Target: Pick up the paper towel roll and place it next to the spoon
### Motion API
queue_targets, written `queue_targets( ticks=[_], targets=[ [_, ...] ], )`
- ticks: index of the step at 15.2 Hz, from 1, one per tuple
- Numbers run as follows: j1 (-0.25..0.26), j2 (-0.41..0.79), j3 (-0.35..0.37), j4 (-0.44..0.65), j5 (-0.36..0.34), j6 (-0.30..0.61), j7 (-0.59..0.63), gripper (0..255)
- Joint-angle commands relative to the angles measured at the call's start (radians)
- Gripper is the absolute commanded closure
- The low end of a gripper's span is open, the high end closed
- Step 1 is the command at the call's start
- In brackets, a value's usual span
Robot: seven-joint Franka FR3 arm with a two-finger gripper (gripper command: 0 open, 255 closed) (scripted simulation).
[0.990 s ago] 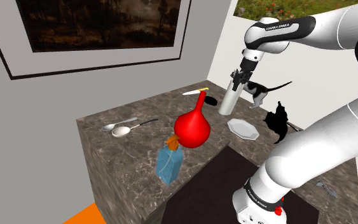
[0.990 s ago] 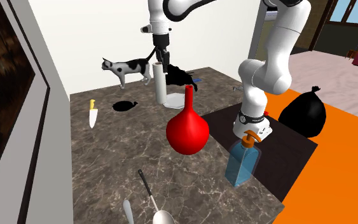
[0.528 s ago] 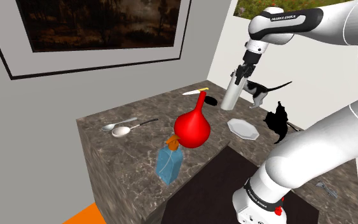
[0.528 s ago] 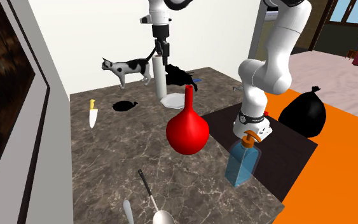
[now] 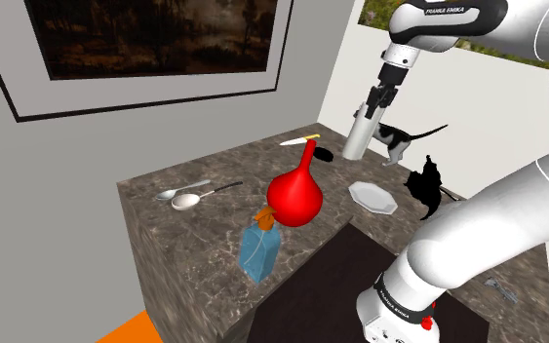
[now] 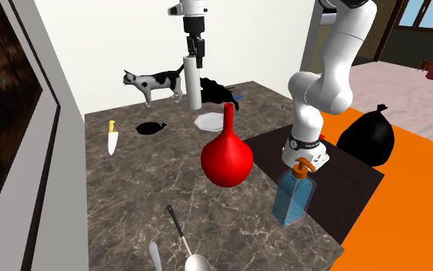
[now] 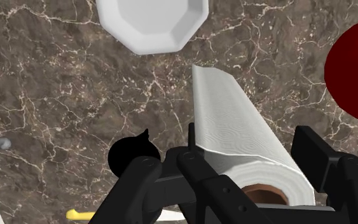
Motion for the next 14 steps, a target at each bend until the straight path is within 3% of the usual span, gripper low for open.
queue_targets(
  ticks=[1, 14],
  targets=[
    [0.002, 0.006, 0.001, 0.033, 0.004, -0.028, -0.002, 255],
    [0.013, 0.046, 0.005, 0.244, 0.025, -0.203, -0.014, 255]
  ],
)
